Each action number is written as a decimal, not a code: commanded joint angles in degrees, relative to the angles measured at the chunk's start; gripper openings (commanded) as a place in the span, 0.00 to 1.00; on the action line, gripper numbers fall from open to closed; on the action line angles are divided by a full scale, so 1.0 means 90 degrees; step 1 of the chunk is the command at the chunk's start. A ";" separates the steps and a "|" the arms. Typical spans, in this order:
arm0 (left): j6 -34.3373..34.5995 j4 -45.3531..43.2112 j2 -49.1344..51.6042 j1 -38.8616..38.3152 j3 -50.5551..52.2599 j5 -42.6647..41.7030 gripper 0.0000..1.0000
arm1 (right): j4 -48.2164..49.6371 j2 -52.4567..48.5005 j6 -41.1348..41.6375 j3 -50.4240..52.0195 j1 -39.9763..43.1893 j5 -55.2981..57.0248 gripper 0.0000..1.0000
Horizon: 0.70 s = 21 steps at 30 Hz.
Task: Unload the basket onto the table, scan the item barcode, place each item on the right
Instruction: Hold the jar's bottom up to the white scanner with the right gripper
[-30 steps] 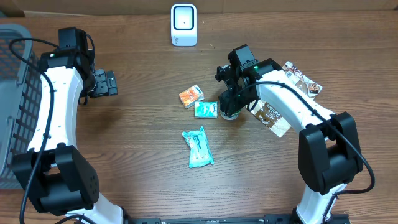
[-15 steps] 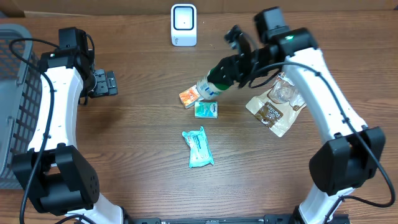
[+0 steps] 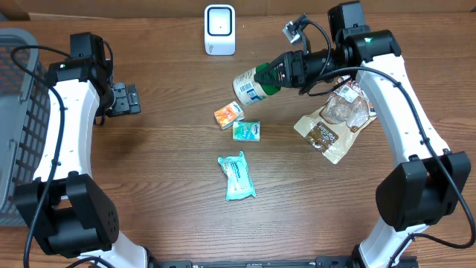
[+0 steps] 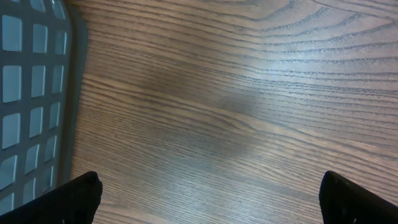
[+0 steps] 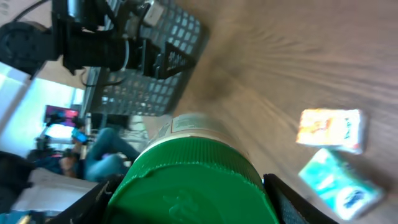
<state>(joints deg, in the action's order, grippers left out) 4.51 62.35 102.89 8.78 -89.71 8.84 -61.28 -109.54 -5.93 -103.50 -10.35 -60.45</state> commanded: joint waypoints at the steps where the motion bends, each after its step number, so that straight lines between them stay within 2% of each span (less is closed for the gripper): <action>1: 0.0022 -0.0010 0.0019 0.0022 -0.0039 0.0017 1.00 | 0.0610 0.0199 0.0199 -0.0148 -0.0282 0.1610 0.27; 3: 0.0022 -0.0005 0.0019 0.0022 -0.0039 0.0015 1.00 | 0.1178 0.0199 0.0563 -0.0114 -0.0559 0.3050 0.27; 6: 0.0022 -0.0007 0.0019 0.0022 -0.0039 0.0017 1.00 | 0.2419 0.0153 0.0471 0.0012 -0.1180 0.5496 0.26; 7: 0.0022 -0.0005 0.0019 0.0022 -0.0039 0.0017 1.00 | 0.3092 0.0070 -0.0015 0.0041 -0.1477 0.6263 0.27; 10: 0.0022 -0.0007 0.0019 0.0022 -0.0039 0.0017 1.00 | 0.4376 -0.0211 -0.1047 0.0041 -0.1894 0.7244 0.26; 15: 0.0022 -0.0005 0.0019 0.0022 -0.0039 0.0017 1.00 | 0.6518 -0.0925 -0.2769 0.0041 -0.2147 0.7796 0.26; 21: 0.0022 -0.0007 0.0019 0.0022 -0.0039 0.0017 1.00 | 0.9037 -0.2074 -0.4172 0.0041 -0.2023 0.8051 0.26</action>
<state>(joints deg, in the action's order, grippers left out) 4.51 62.30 102.89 8.78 -89.71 8.84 14.20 -124.33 -33.65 -102.63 -29.78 8.21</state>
